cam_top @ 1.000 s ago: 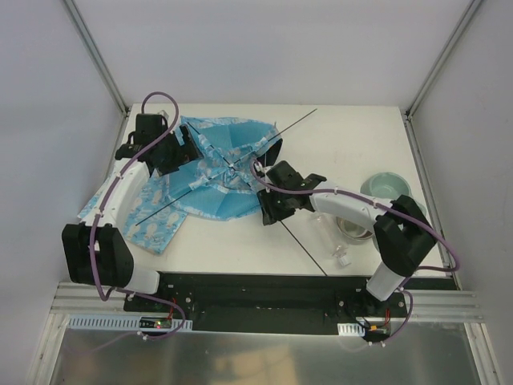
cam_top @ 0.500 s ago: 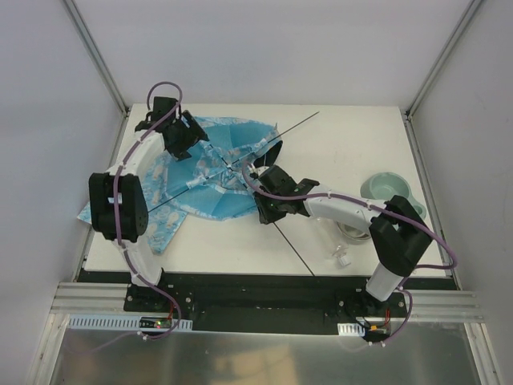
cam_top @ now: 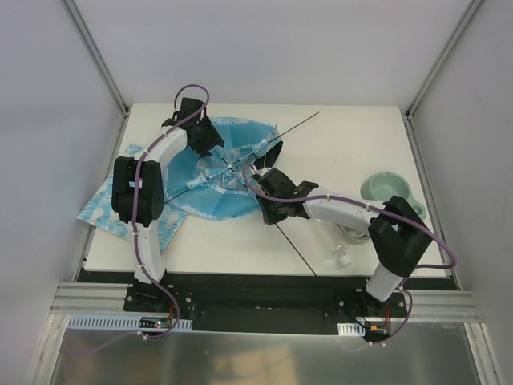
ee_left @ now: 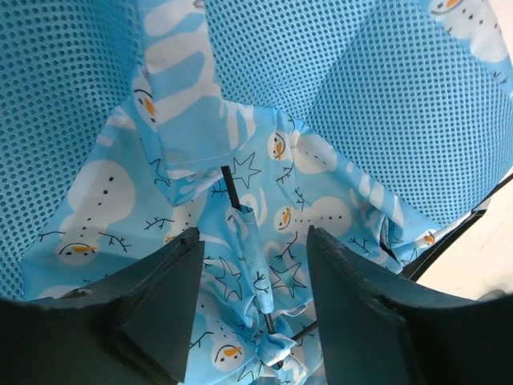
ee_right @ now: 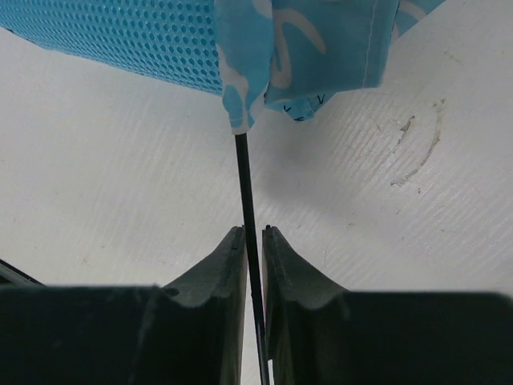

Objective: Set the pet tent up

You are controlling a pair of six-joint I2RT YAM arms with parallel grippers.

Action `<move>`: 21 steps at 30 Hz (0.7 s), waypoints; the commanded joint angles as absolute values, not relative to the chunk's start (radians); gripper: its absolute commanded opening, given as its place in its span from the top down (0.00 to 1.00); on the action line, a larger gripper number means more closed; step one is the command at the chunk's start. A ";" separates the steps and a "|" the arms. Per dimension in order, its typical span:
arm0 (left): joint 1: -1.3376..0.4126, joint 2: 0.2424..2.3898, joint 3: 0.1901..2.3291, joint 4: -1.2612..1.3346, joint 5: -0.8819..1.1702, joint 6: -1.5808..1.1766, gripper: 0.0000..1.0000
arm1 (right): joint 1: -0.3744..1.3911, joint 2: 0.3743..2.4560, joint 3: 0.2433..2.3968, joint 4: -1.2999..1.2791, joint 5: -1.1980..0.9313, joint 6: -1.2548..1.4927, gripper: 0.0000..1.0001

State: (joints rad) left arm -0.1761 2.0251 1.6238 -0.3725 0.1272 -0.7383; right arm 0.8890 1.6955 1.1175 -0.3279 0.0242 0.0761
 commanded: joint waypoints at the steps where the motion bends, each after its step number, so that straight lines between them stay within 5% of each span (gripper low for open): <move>1: -0.198 2.037 1.631 -0.360 0.113 -0.695 0.50 | 0.896 1.674 1.121 -0.305 0.058 0.100 0.81; 9: -0.229 2.075 1.649 -0.362 0.147 -0.666 0.71 | 0.897 1.677 1.127 -0.298 0.044 0.106 0.89; 12: -0.235 2.079 1.644 -0.362 0.149 -0.658 0.70 | 0.899 1.672 1.126 -0.295 0.043 0.107 0.93; 14: -0.238 2.083 1.647 -0.368 0.153 -0.652 0.76 | 0.899 1.669 1.127 -0.293 0.041 0.107 1.00; 21: -0.273 2.062 1.666 -0.387 0.178 -0.624 1.00 | 0.900 1.649 1.129 -0.299 0.051 0.123 1.00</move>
